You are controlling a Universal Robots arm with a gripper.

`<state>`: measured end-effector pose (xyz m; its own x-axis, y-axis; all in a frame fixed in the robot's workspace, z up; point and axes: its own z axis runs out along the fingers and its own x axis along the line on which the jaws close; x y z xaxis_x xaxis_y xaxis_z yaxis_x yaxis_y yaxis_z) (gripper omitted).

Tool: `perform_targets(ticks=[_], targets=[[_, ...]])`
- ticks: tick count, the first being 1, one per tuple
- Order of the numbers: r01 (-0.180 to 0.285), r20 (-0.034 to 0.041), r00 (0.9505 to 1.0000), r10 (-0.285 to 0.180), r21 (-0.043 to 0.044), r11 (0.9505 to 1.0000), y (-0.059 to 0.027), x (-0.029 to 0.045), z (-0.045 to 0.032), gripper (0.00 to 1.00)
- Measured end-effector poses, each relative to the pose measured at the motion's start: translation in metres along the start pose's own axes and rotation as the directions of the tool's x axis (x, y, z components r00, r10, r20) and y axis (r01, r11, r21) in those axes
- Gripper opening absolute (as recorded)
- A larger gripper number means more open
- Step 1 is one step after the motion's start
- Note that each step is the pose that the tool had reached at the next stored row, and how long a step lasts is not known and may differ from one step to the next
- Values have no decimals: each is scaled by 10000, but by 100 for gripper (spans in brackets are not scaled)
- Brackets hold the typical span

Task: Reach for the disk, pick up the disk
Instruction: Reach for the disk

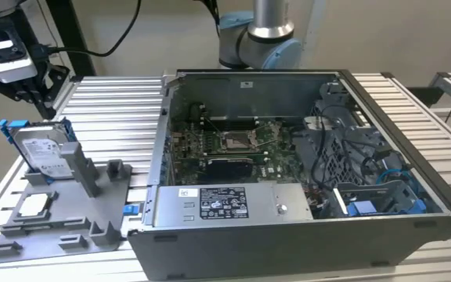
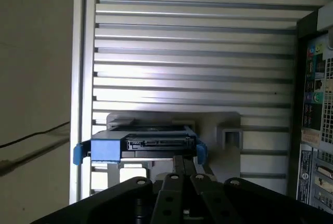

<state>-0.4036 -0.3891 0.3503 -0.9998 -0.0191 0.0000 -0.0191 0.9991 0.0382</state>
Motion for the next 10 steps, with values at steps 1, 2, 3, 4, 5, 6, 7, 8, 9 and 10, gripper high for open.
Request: perform_targets(ticks=[1,2,3,4,5,6,7,8,9,10], targets=[[1,1,10000,-1,0,10000,4,34,0,0],[0,4,10000,0,0,10000,9,74,2,0],[0,5,10000,0,0,10000,15,107,3,0],[0,5,10000,0,0,10000,25,136,5,0],[0,5,10000,0,0,10000,34,166,7,0],[0,5,10000,0,0,10000,42,195,8,0],[0,5,10000,0,0,10000,48,224,10,0],[0,4,10000,0,0,10000,52,253,11,0],[0,4,10000,0,0,10000,54,286,13,0],[1,5,10000,-1,0,10000,55,315,14,0]])
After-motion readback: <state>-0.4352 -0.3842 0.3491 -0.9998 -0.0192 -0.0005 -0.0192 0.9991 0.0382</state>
